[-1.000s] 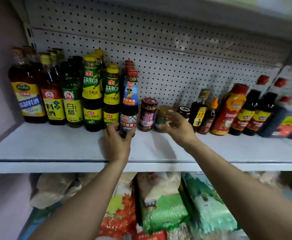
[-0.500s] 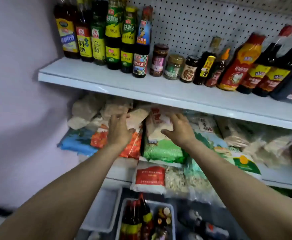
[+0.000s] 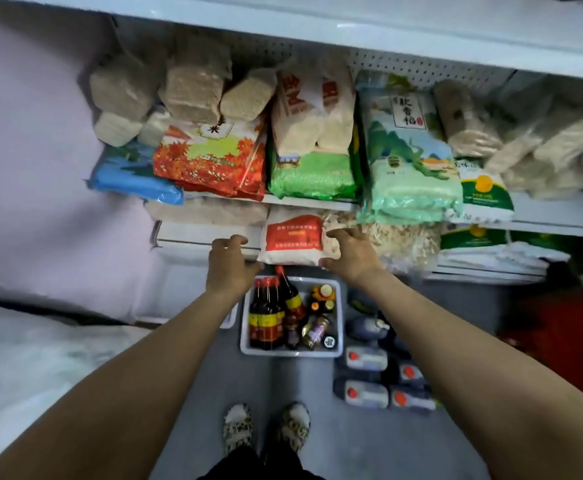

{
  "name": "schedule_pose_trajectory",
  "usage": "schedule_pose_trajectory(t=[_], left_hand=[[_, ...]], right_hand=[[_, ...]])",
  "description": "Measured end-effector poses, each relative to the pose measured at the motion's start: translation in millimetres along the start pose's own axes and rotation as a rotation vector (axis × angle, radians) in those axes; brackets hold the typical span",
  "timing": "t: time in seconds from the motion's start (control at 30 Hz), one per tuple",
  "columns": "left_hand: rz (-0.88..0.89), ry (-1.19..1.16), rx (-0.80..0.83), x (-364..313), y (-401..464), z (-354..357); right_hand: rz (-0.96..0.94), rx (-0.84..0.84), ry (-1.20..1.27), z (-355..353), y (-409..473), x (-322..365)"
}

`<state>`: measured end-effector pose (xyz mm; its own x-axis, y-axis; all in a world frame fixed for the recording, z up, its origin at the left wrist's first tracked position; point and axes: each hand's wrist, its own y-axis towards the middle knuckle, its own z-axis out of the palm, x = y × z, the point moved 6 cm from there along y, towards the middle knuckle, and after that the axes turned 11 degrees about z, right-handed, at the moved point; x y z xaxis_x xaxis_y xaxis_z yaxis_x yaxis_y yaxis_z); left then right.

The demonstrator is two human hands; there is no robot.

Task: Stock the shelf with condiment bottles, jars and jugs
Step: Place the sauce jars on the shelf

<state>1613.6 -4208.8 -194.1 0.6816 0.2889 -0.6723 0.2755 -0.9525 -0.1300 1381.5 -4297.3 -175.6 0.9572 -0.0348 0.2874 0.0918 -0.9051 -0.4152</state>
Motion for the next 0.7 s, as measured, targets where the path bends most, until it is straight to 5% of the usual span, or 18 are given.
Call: schedule_pose_trajectory(t=[0.37, 0.7], left_hand=[[-0.013, -0.037, 0.269, 56, -44, 113], [-0.084, -0.037, 0.336, 125, -50, 233]], right_hand=[[0.311, 0.151, 0.078, 113, -21, -100], [0.498, 0.232, 0.281, 242, 1, -175]])
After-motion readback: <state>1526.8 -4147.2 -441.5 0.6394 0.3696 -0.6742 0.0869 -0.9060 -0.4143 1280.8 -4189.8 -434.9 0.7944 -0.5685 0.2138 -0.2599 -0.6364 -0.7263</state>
